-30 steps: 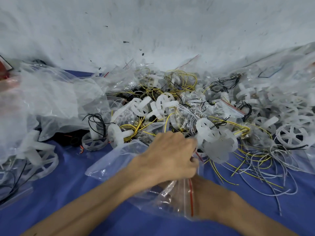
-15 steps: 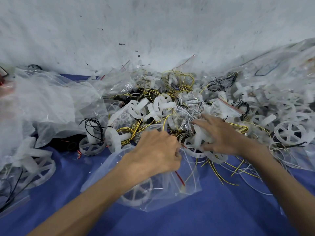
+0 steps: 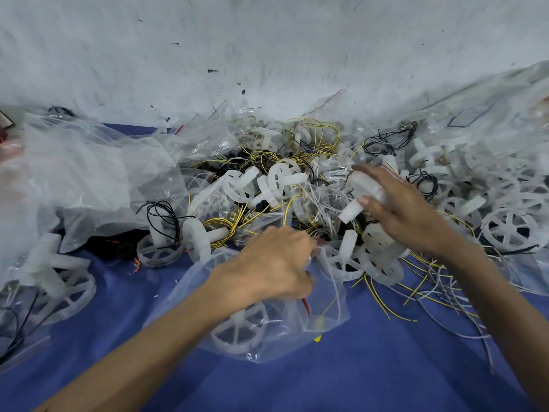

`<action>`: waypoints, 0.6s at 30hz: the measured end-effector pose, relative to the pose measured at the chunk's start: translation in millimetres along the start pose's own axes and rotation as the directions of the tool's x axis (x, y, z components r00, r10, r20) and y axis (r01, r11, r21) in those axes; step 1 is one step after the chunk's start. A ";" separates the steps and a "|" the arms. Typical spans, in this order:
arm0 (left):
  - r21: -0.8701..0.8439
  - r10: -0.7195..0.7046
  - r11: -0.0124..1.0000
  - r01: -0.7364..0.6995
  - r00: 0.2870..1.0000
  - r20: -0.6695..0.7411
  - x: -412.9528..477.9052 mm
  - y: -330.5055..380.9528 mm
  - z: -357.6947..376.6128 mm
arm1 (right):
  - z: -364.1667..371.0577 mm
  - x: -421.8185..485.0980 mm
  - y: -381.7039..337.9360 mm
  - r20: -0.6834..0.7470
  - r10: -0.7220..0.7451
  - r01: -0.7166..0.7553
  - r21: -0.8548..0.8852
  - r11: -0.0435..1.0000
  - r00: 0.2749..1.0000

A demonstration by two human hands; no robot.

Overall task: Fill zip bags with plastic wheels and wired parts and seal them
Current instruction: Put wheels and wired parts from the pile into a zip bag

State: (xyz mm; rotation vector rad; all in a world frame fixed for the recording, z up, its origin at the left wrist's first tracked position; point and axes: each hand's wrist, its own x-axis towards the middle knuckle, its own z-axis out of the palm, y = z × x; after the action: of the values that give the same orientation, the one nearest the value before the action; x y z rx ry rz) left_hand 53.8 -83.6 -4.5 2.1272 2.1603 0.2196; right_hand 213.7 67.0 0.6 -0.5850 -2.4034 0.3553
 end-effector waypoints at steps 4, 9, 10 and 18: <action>-0.061 -0.030 0.998 0.022 0.990 -0.135 0.7 1.1 -4.7 | -4.6 1.4 -24.5 -0.055 0.126 -0.089 0.438 0.894 0.991; -0.139 -0.048 0.990 0.008 0.958 -0.284 0.0 4.8 -8.2 | -17.5 -4.0 -49.2 0.286 0.027 -0.215 0.654 0.725 0.958; -0.150 -0.049 0.989 0.004 0.954 -0.295 0.2 5.5 -8.6 | -16.0 -4.9 -52.6 0.365 -0.013 -0.215 0.575 0.789 0.931; -0.087 -0.009 0.996 -0.004 0.989 -0.148 -1.9 12.4 -5.4 | 6.5 -10.4 -58.8 0.541 -0.001 -0.008 0.015 1.000 0.841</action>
State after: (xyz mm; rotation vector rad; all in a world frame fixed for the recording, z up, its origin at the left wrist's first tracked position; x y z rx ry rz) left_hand 65.1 -85.5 3.0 2.1222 2.1873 0.4767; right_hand 198.1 10.4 13.0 -0.5309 -2.9373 0.6109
